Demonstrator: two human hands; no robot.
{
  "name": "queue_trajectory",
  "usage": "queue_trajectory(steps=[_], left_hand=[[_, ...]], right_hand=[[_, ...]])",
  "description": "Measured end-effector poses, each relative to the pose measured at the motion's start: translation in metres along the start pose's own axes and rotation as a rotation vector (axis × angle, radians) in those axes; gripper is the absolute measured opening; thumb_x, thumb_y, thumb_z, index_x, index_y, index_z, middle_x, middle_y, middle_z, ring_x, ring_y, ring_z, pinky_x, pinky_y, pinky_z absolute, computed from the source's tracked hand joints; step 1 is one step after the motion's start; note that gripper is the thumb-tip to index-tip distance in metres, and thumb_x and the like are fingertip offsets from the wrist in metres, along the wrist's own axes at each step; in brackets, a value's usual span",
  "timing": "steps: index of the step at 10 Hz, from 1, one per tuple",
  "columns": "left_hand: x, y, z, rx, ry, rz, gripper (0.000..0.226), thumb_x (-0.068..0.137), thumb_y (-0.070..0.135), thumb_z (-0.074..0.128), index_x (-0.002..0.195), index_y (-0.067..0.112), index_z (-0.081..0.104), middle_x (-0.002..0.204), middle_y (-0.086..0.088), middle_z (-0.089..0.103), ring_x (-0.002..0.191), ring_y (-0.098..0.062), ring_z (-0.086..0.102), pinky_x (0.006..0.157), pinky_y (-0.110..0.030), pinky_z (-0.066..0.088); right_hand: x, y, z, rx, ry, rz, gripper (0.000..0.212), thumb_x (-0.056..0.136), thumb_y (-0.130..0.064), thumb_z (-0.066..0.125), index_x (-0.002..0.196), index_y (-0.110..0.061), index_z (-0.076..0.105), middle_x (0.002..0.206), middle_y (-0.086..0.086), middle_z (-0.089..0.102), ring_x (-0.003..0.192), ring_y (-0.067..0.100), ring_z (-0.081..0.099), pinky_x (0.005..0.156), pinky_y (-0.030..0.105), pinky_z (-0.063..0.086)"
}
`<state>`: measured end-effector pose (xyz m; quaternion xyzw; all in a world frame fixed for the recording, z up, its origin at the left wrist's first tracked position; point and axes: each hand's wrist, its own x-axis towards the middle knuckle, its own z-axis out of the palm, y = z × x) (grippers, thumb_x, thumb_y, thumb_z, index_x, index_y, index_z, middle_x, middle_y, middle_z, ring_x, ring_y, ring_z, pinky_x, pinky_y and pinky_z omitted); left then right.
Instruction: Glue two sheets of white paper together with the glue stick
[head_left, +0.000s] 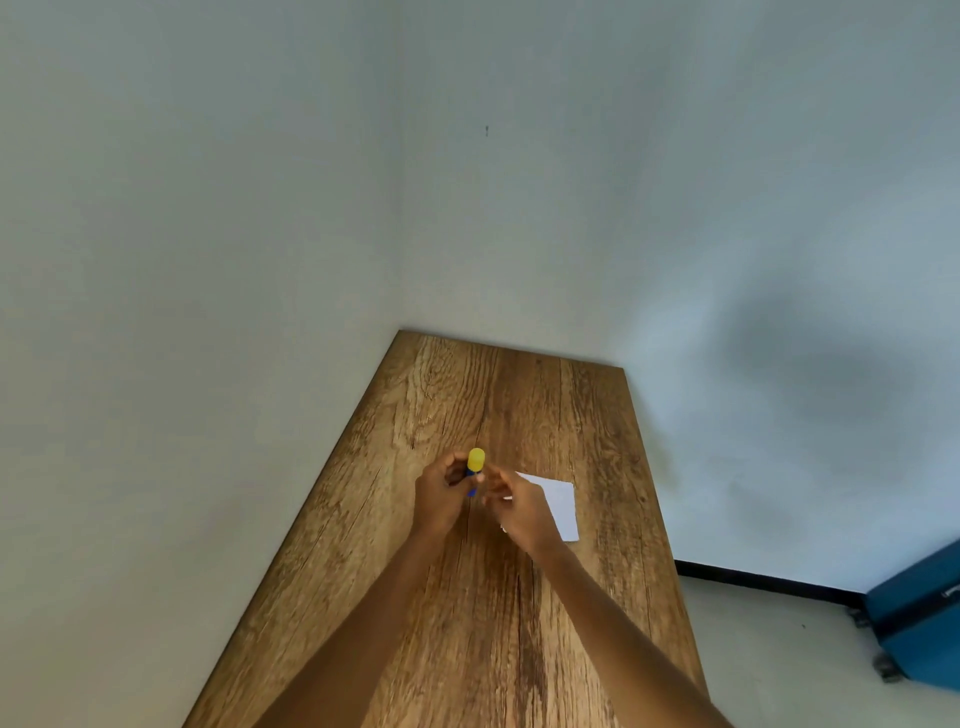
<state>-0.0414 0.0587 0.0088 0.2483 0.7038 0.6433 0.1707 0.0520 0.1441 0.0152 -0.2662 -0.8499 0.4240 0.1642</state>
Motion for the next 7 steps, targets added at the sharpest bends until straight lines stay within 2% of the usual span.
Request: queue_trajectory(steps=[1,2,3,4,5,6,7], left_hand=[[0.005,-0.004,-0.001,0.024,-0.027,-0.009,0.025,0.078,0.001,0.068,0.102,0.009,0.066,0.097,0.0,0.068,0.09,-0.01,0.062,0.077,-0.012,0.05],[0.009,-0.007,-0.002,0.006,-0.038,-0.016,0.026,0.078,0.0,0.067,0.103,0.007,0.066,0.098,-0.002,0.068,0.092,-0.013,0.063,0.08,-0.022,0.052],[0.011,-0.012,-0.004,0.0,-0.044,-0.028,0.027,0.078,-0.002,0.067,0.104,0.007,0.066,0.097,0.0,0.067,0.091,-0.013,0.063,0.072,-0.008,0.051],[0.014,-0.016,-0.006,-0.006,-0.058,-0.045,0.028,0.078,-0.003,0.066,0.105,0.005,0.065,0.102,-0.007,0.069,0.096,-0.018,0.064,0.078,-0.015,0.053],[0.014,-0.016,-0.008,0.018,-0.078,-0.067,0.031,0.078,-0.004,0.066,0.108,0.004,0.064,0.108,-0.013,0.068,0.1,-0.023,0.064,0.088,-0.029,0.051],[0.016,-0.022,-0.011,0.042,-0.097,-0.069,0.034,0.078,-0.003,0.065,0.111,0.006,0.063,0.111,-0.012,0.067,0.102,-0.022,0.063,0.085,-0.022,0.049],[0.013,-0.025,-0.013,0.044,-0.098,-0.088,0.043,0.078,-0.005,0.064,0.118,0.006,0.058,0.114,-0.009,0.066,0.1,-0.016,0.063,0.075,-0.009,0.05]], right_hand=[[0.004,0.001,0.012,-0.063,0.033,0.005,0.02,0.089,-0.014,0.057,0.109,-0.012,0.062,0.1,0.008,0.071,0.09,0.021,0.066,0.077,0.023,0.049],[0.011,0.0,0.019,-0.095,0.087,0.035,0.019,0.091,-0.018,0.055,0.107,-0.011,0.062,0.101,0.008,0.071,0.089,0.021,0.065,0.078,0.026,0.049],[0.016,-0.002,0.022,-0.154,0.088,0.056,0.023,0.093,-0.02,0.051,0.112,-0.012,0.06,0.105,0.008,0.07,0.092,0.022,0.064,0.083,0.027,0.049],[0.02,-0.001,0.023,-0.177,0.079,0.061,0.024,0.094,-0.023,0.049,0.113,-0.012,0.06,0.108,0.008,0.069,0.094,0.021,0.064,0.086,0.029,0.05],[0.019,-0.003,0.025,-0.187,0.055,0.076,0.025,0.094,-0.024,0.048,0.113,-0.012,0.06,0.108,0.008,0.069,0.094,0.022,0.064,0.086,0.029,0.05],[0.02,-0.002,0.026,-0.172,0.058,0.096,0.025,0.094,-0.025,0.049,0.114,-0.014,0.059,0.11,0.007,0.069,0.095,0.021,0.064,0.087,0.028,0.048],[0.018,-0.004,0.027,-0.15,0.048,0.091,0.027,0.093,-0.026,0.052,0.116,-0.014,0.057,0.112,0.007,0.067,0.099,0.022,0.063,0.089,0.027,0.047]])
